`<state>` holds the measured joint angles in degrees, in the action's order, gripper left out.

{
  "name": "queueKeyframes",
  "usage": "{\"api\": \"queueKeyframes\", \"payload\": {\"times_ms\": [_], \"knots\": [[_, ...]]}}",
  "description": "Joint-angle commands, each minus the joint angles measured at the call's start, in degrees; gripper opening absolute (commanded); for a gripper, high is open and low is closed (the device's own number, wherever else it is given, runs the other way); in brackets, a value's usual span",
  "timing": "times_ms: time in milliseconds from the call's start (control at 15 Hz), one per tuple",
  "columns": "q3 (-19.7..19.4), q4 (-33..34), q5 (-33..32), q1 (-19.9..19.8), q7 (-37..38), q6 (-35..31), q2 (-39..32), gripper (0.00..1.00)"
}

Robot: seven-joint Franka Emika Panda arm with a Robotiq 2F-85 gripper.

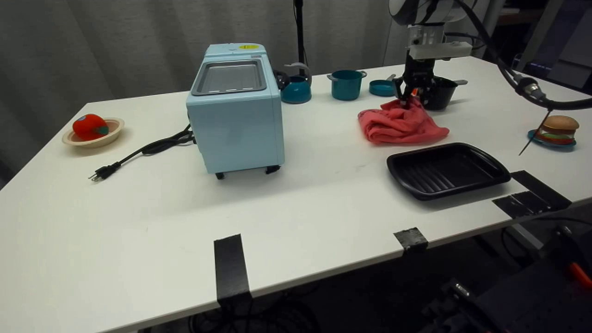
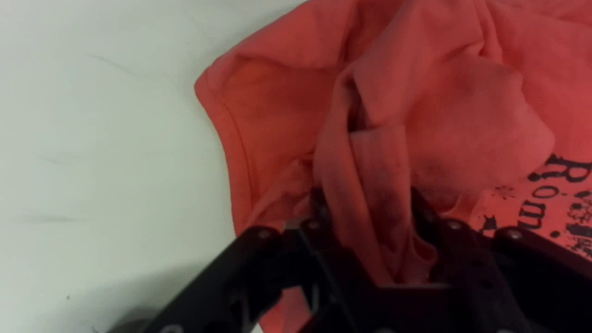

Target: Unfold then fold the shirt

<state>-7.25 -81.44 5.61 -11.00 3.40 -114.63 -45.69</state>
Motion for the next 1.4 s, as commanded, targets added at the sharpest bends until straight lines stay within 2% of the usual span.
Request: {"api": "queueKeyframes", "payload": {"times_ms": [0,67,200,267,400,800,1333], "knots": [[-0.1,-0.6,-2.1,1.3,0.4,1.4,2.5,0.13],[0.0,-1.4,-2.5,1.6,0.0,1.1,3.4,0.05],[0.5,-3.3,-2.9,2.4,-0.8,0.0,5.3,0.0],[0.8,-4.8,-3.3,3.0,-1.2,-1.3,6.8,0.04],[1.1,-7.7,-4.5,4.3,-2.0,-3.8,10.1,0.04],[3.0,-18.0,-9.2,8.7,-3.0,-19.4,19.2,0.04],[9.8,-25.1,-4.3,8.9,-7.2,-32.5,23.1,0.04]]}}
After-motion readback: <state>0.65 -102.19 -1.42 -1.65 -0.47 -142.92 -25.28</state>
